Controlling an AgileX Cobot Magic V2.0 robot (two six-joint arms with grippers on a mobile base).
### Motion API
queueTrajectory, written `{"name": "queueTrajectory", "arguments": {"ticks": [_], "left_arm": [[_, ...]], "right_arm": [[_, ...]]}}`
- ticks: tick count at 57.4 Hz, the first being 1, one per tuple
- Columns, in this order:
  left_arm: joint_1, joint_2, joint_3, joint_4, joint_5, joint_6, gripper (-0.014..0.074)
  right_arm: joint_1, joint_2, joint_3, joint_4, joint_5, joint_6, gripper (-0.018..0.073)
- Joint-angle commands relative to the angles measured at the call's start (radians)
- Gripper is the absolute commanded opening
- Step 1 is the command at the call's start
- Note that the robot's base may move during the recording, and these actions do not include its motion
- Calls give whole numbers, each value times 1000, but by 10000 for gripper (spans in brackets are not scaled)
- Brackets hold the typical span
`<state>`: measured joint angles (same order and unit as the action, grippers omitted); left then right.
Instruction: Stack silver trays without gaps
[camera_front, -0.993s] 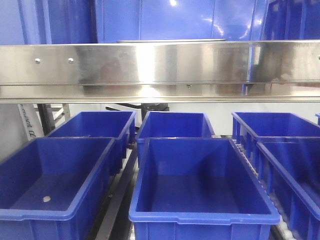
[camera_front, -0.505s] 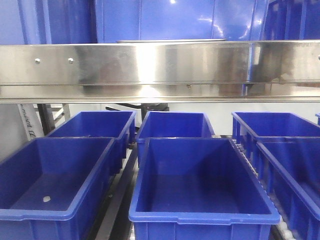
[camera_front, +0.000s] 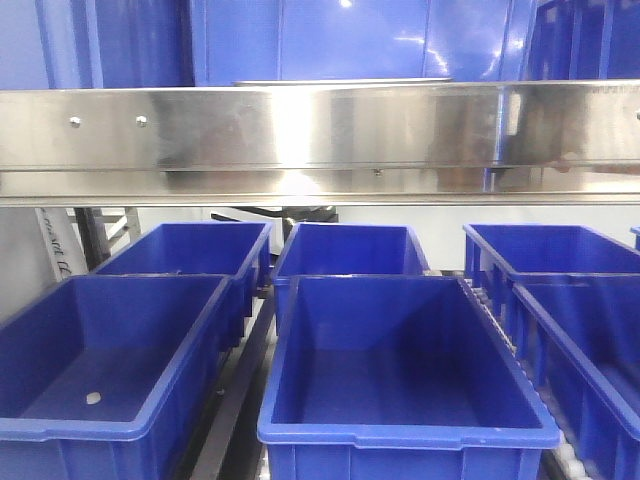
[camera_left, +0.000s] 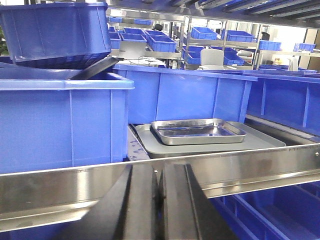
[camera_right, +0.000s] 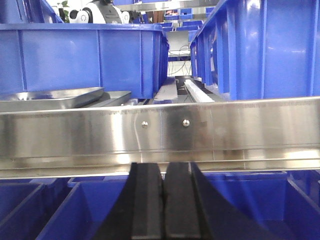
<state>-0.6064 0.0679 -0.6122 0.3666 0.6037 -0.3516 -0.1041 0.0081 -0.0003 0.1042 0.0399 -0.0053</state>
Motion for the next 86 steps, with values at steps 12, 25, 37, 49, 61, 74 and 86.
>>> {"name": "queueTrajectory", "arguments": {"ticks": [12, 25, 37, 49, 61, 74, 86], "left_arm": [[6, -3, 0, 3, -10, 1, -10], [38, -3, 0, 3, -10, 1, -10], [214, -3, 0, -50, -10, 1, -10], [394, -3, 2, -138, -12, 1, -10], [504, -3, 83, -280, -126, 204, -10], [504, -3, 256, -297, -253, 222, -6], [490, -11, 457, -261, -380, 222, -6]], "right_arm": [[-5, -8, 0, 0, -5, -5, -81], [-5, -8, 0, 0, -5, -5, -81], [-5, -8, 0, 0, -5, -5, -81], [-5, -8, 0, 0, -5, -5, -81], [-5, -8, 0, 0, -5, -5, -81], [-5, -8, 0, 0, -5, -5, -81], [-5, -8, 0, 0, -5, -5, -81]]}}
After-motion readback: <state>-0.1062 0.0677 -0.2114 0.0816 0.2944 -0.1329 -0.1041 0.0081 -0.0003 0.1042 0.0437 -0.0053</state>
